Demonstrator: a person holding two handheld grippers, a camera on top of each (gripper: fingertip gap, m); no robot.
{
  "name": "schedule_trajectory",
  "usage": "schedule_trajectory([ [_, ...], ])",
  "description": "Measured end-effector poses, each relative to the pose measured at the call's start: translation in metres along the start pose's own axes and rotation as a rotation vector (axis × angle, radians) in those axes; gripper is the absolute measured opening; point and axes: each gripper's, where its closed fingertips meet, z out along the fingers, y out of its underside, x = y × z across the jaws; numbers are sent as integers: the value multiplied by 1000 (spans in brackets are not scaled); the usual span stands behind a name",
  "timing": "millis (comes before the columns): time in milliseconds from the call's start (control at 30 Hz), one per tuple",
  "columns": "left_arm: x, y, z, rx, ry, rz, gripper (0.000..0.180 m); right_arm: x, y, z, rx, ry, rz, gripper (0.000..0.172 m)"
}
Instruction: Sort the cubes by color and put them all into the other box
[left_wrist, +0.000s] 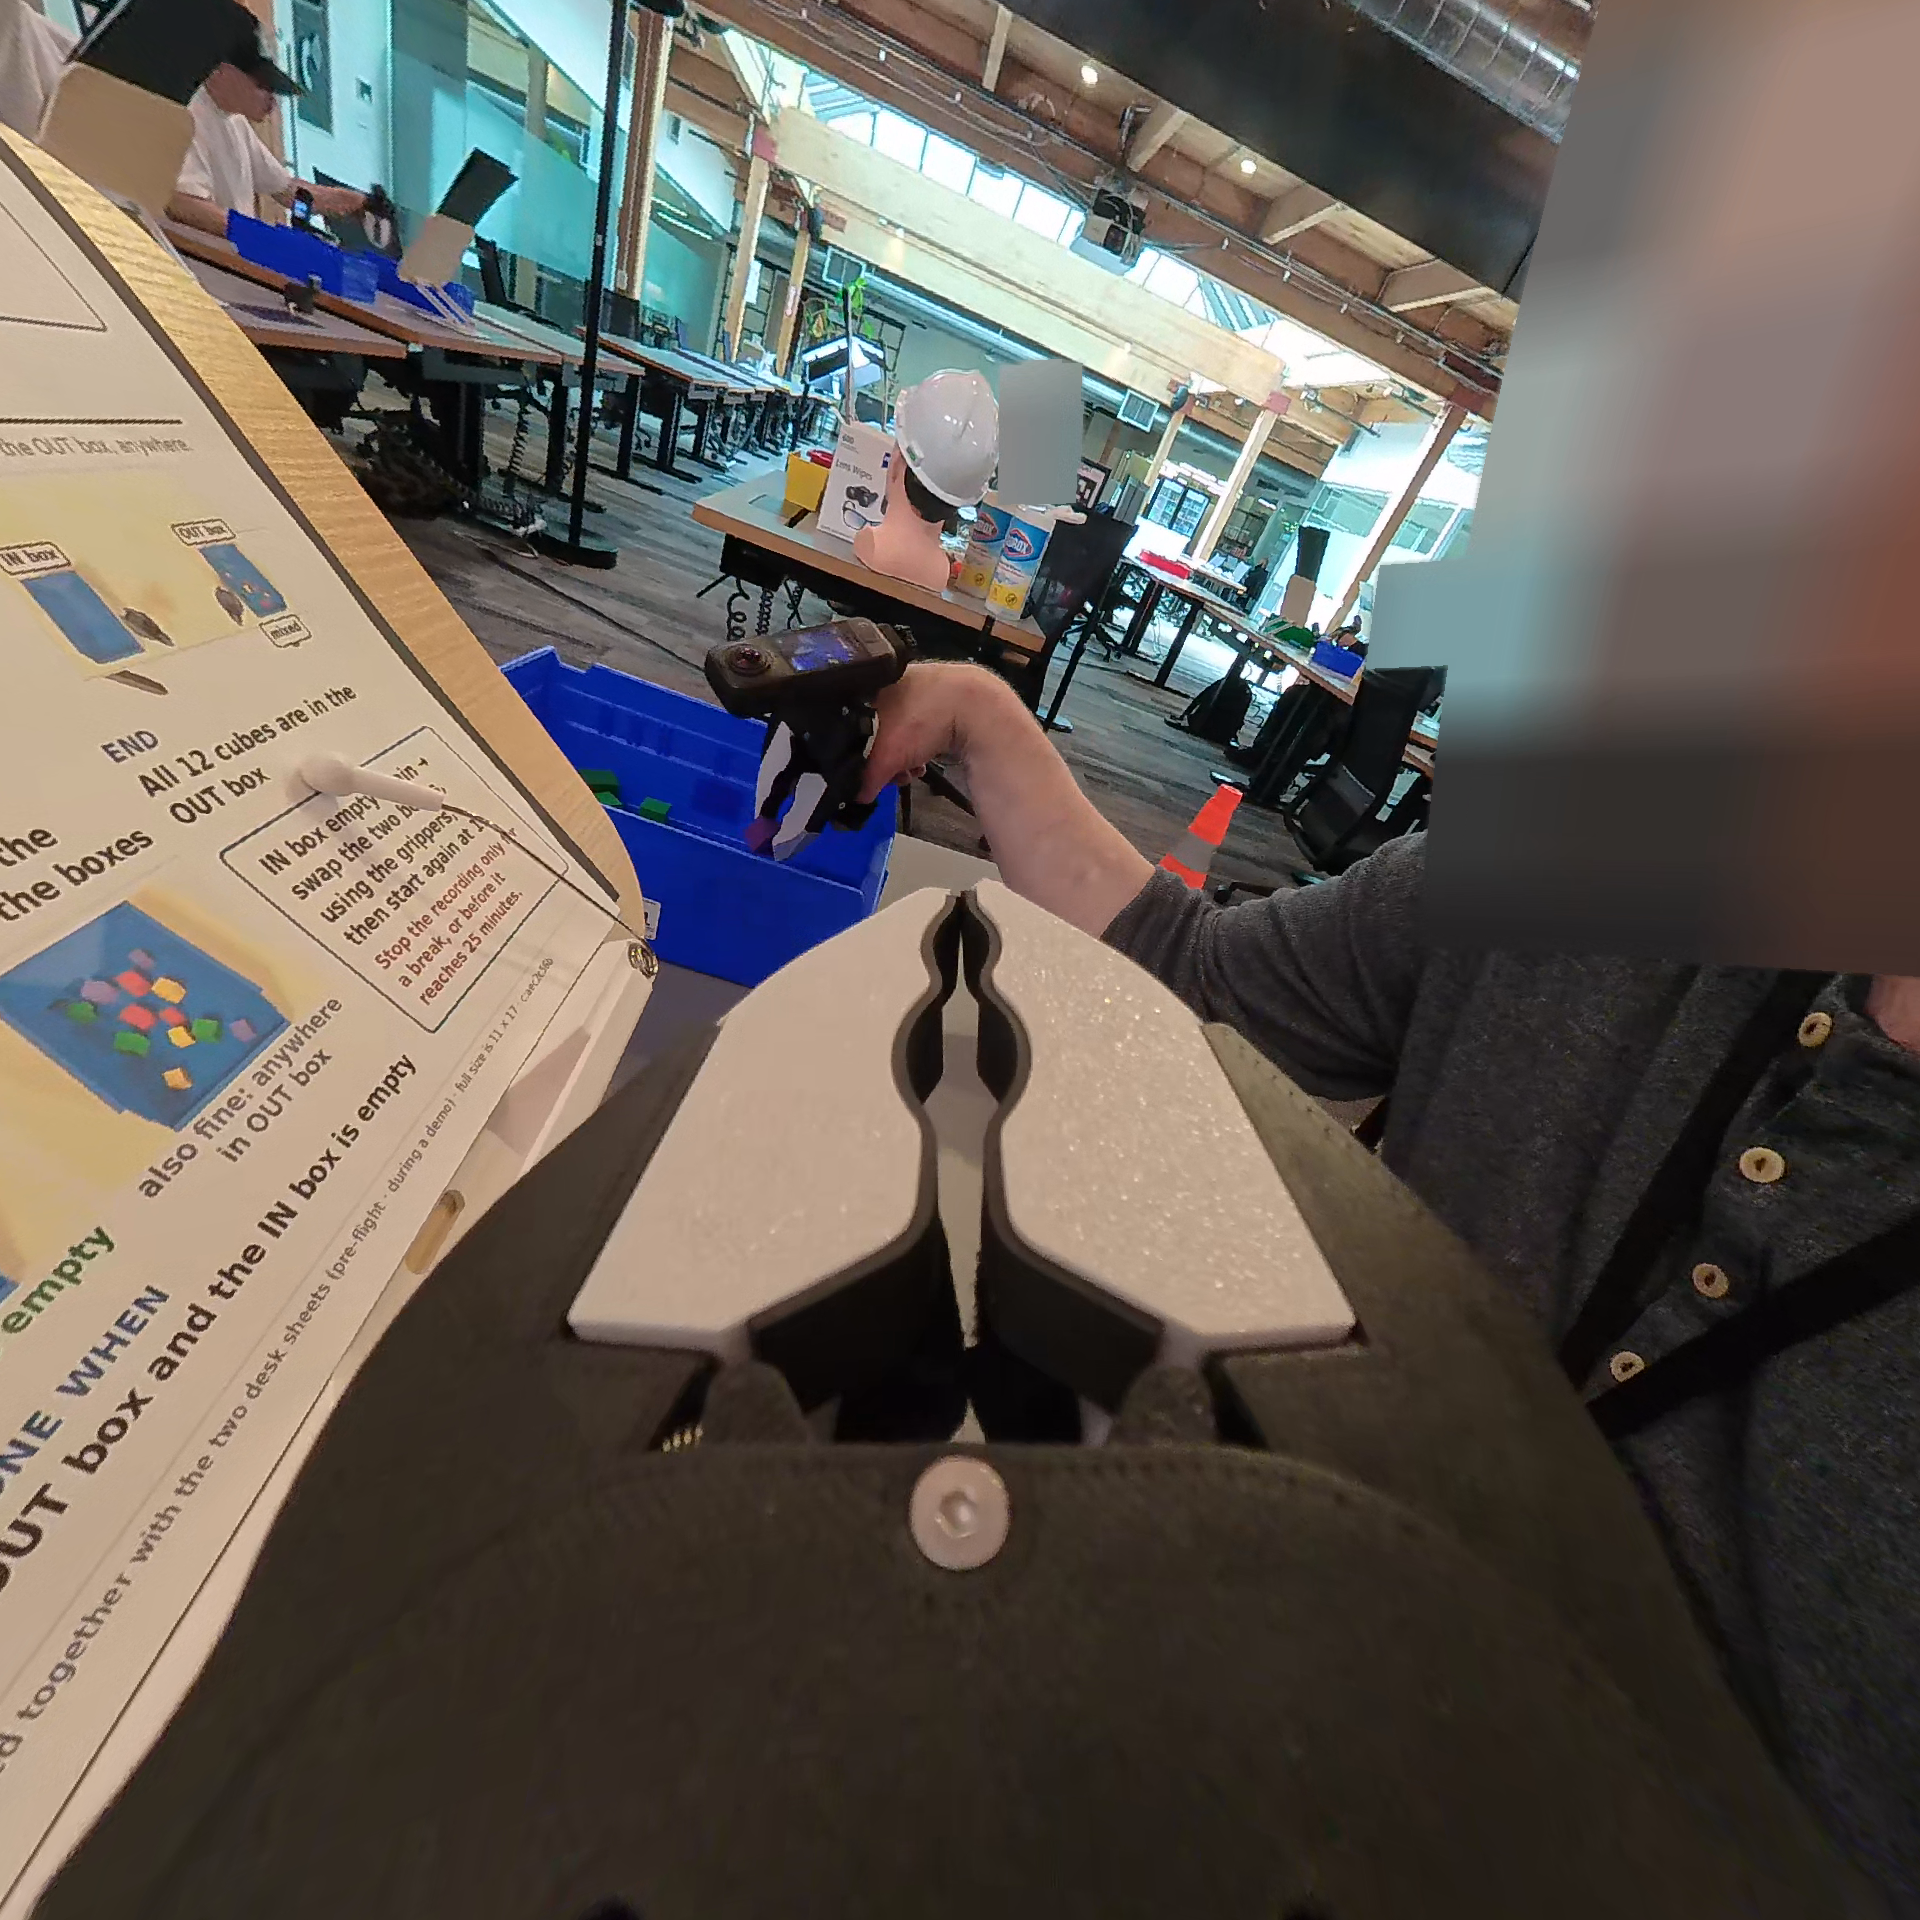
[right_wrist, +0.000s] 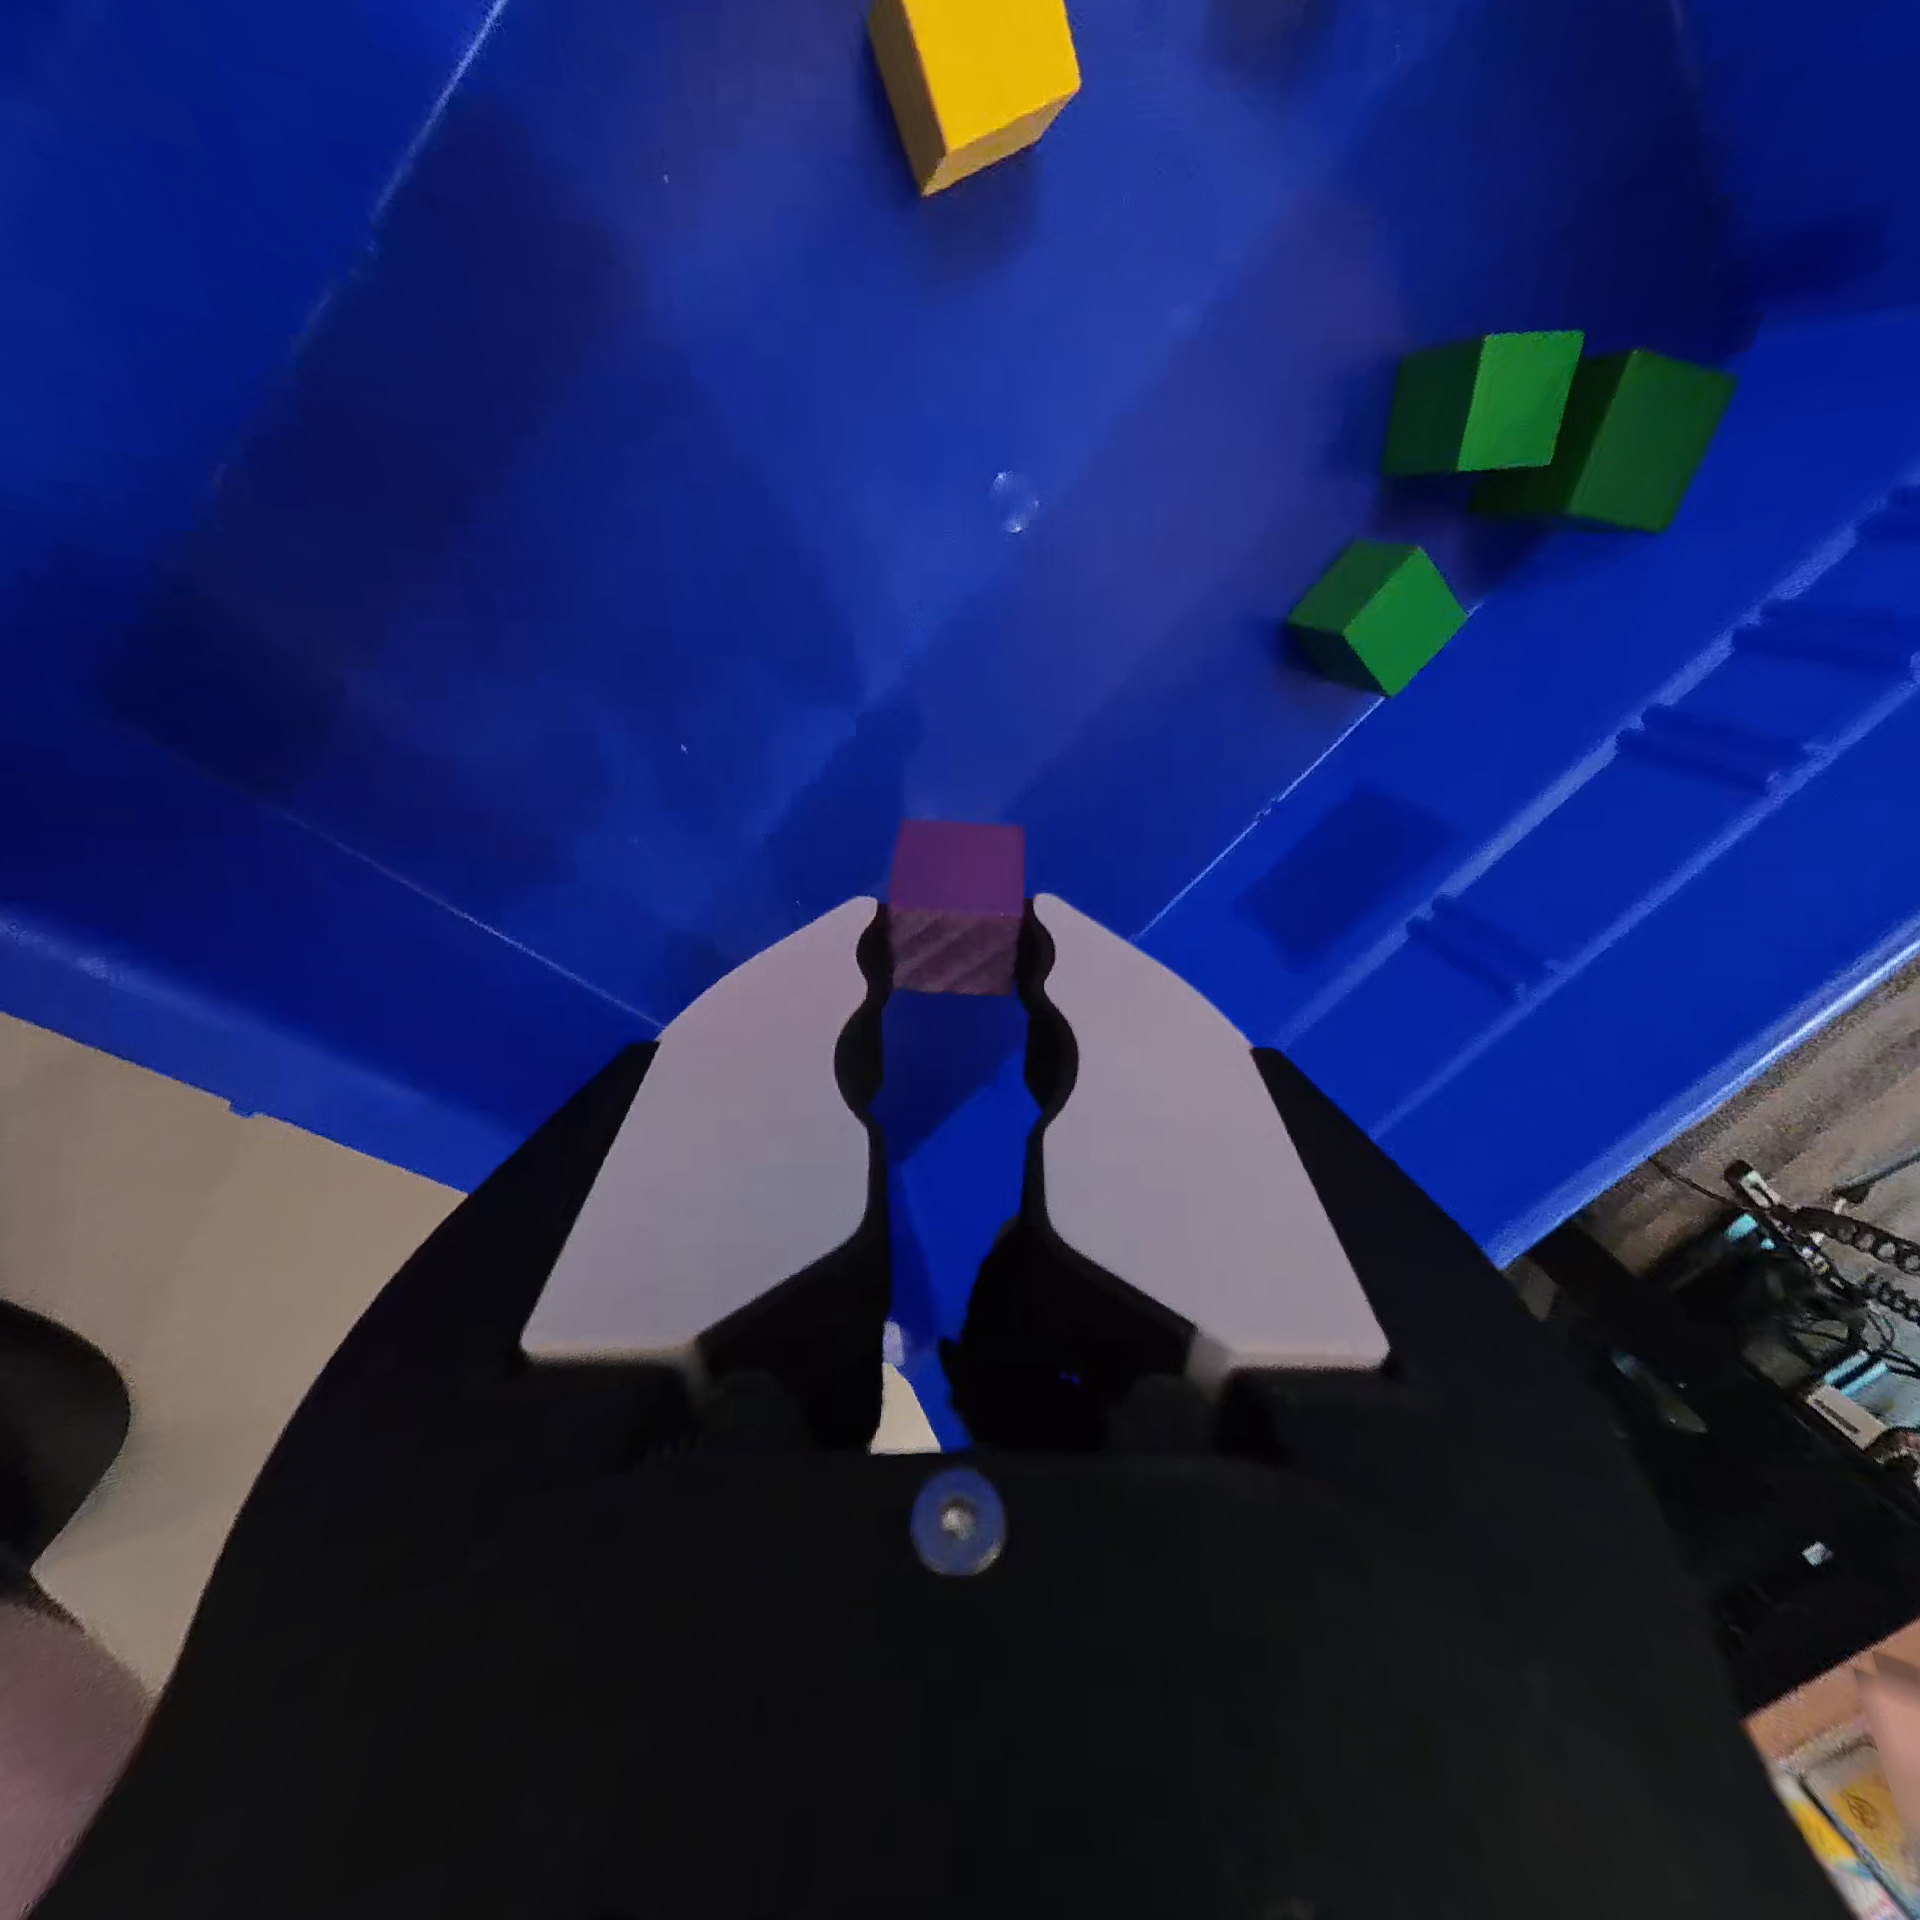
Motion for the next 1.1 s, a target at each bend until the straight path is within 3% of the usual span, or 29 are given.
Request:
schedule_trajectory([
  [367, -2, 4, 1, -13, 7, -7, 0, -1, 16, 26, -178, -2, 27, 23],
  [433, -2, 2, -2, -10, 1, -1, 0, -1, 18, 30, -200, -9, 41, 45],
  [500, -2, -1, -5, -6, -7, 7, 0, 0, 15, 27, -186, 2, 42, 52],
  [633, -6, -12, -23, 15, -66, 43, 0, 8, -8, -5, -57, 92, 29, 49],
  [767, -27, -28, -61, 39, -241, 98, 0, 12, -35, -36, 74, 193, -1, 44],
  [1000, -70, -50, -166, 99, -602, 137, 4, -7, -93, -75, 282, 275, -61, 39],
  [1100, -94, -46, -214, 97, -762, 122, 5, -12, -106, -88, 283, 371, -72, 36],
])
